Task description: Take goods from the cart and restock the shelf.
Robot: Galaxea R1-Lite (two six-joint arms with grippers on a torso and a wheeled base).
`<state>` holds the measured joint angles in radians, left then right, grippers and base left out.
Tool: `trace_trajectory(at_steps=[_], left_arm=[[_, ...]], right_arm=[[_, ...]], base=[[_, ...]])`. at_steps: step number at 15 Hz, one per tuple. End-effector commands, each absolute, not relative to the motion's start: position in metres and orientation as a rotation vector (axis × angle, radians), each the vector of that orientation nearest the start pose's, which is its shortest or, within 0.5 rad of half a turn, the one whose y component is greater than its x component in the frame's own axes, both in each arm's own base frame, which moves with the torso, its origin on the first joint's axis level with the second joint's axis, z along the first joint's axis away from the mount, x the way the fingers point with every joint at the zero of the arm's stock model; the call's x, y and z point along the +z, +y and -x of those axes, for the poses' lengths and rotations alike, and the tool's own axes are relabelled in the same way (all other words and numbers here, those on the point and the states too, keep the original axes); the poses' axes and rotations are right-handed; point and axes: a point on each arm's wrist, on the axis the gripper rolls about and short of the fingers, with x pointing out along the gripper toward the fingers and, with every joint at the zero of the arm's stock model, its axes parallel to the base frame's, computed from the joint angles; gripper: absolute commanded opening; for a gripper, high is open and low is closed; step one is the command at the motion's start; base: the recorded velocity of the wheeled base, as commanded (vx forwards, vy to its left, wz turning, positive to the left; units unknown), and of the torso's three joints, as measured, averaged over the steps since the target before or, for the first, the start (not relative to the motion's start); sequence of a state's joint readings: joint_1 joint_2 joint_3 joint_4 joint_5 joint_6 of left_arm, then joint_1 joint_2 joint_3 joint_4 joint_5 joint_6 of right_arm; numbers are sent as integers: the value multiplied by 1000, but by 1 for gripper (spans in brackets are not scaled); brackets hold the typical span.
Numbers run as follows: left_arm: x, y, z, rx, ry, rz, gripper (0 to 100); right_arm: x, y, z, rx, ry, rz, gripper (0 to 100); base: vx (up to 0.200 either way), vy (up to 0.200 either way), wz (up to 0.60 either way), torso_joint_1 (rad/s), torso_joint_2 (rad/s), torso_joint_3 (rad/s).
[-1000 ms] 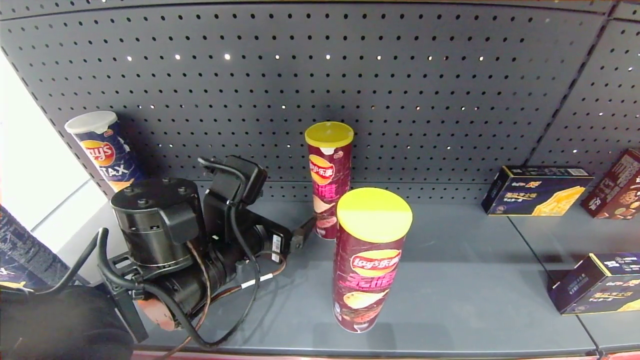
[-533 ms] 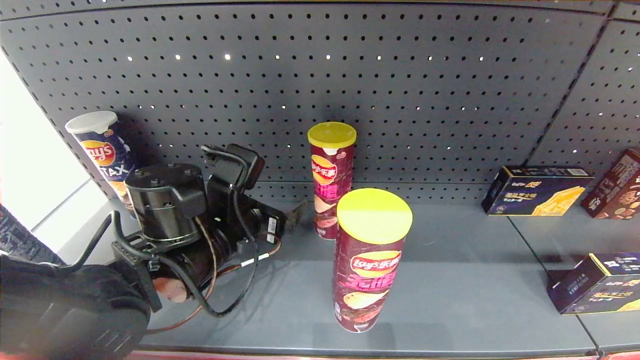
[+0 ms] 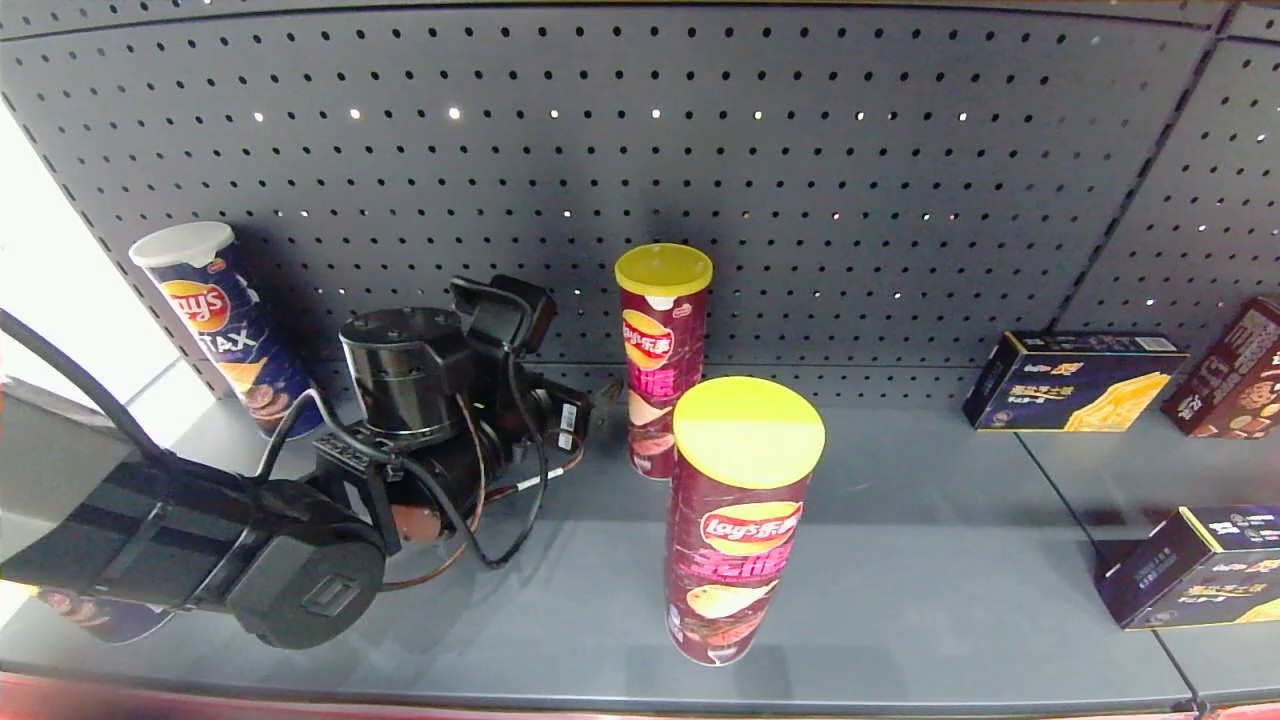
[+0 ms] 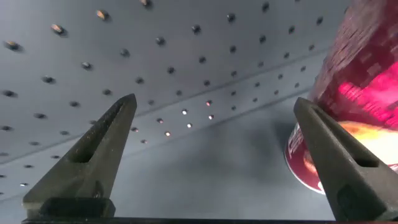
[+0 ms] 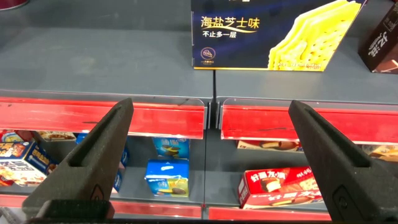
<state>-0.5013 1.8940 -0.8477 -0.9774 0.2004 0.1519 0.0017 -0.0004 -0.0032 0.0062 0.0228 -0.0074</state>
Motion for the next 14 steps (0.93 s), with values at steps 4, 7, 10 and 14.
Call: trace_trajectory(at_steps=[4,7,10,14], left_arm=[[168,-146,-324,-259,26,-165,100],[169,-161,-320,-302,18,-165,100],[163,-170,-325,-316,21,-165,100],[163,-182,-335,-324,3,-161,100]], right_arm=[[76,0,23,25,3,8,100],[76,0,23,25,3,8,100],[76,0,23,25,3,8,100],[76,1,23,26,3,8,100]], base=[[0,0,0,0,0,0],[0,0,0,0,0,0],[0,0,0,0,0,0],[0,0,0,0,0,0]])
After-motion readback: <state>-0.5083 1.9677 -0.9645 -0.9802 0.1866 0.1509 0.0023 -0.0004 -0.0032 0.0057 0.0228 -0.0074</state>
